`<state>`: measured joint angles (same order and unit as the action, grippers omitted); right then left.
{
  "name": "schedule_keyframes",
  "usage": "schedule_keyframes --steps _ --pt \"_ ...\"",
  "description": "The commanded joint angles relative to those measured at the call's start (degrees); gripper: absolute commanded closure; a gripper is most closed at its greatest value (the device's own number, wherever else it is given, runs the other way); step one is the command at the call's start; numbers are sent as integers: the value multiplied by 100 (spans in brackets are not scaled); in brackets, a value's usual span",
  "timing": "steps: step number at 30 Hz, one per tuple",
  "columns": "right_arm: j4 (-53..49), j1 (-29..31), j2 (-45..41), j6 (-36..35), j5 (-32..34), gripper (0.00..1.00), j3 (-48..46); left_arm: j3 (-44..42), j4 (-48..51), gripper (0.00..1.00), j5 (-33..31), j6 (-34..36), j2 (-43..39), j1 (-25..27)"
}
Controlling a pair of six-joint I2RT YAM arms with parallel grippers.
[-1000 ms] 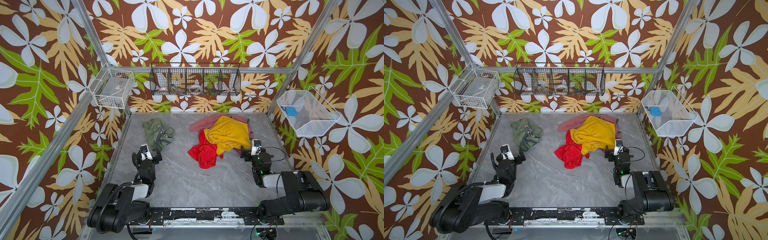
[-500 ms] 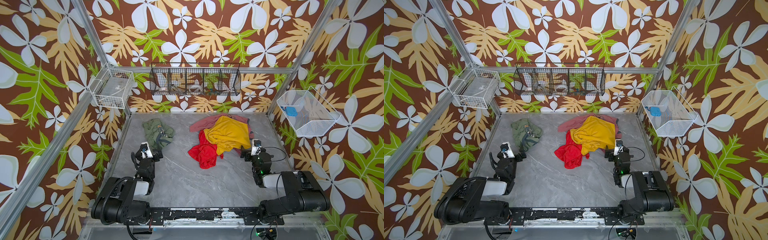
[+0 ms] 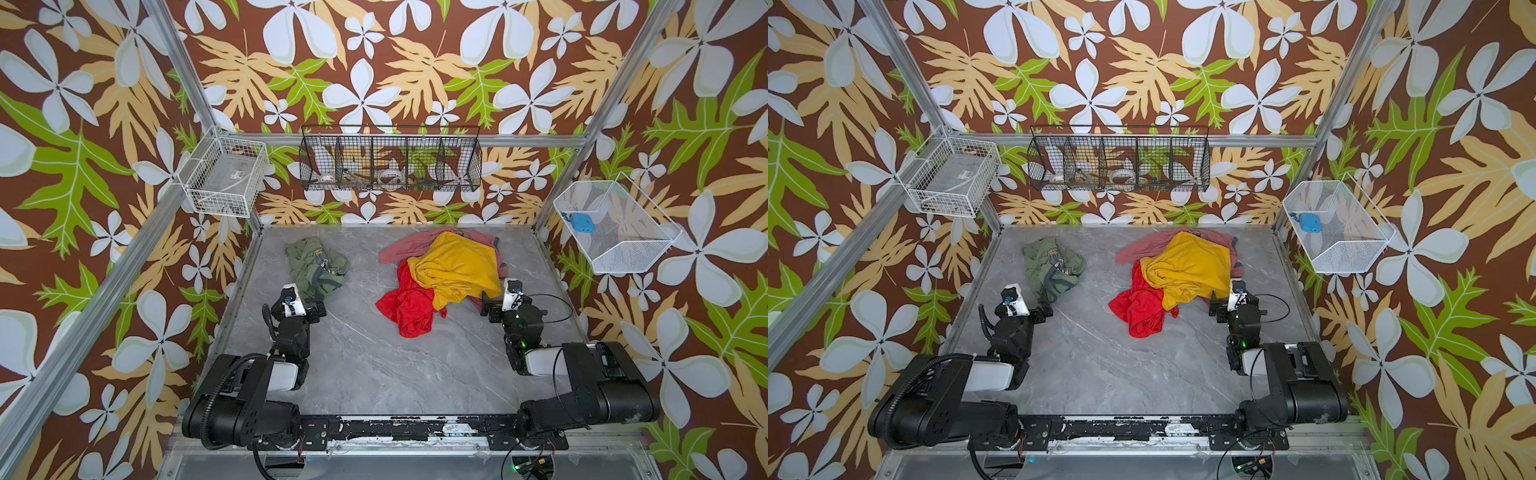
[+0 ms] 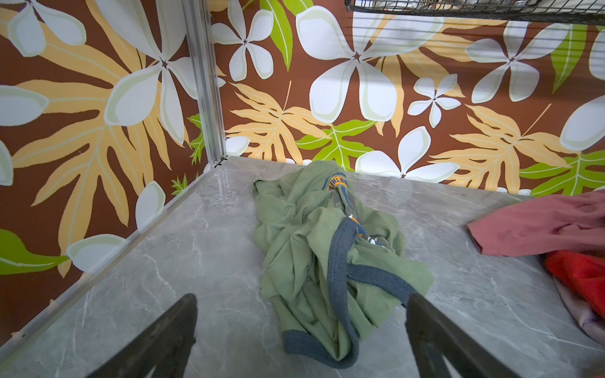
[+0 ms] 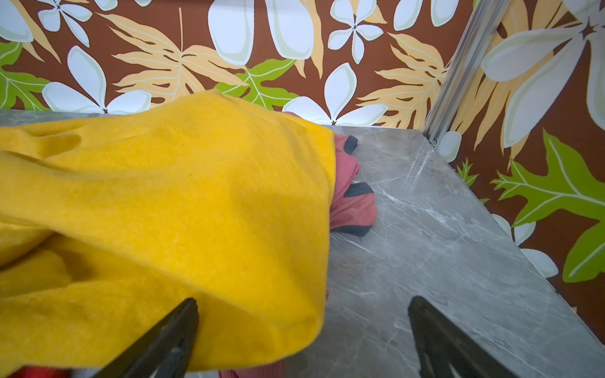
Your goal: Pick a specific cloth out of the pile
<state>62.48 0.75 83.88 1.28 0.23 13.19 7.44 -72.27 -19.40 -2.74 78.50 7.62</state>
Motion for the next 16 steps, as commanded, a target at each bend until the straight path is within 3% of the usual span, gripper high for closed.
schedule_keyframes --steps 1,16 --pt "143 1 -11 39 -5 0 -1 2 -226 0 0 26 8 -6" --pt "150 2 -12 39 -5 0 -1 40 -146 0 68 -19 8 -45"
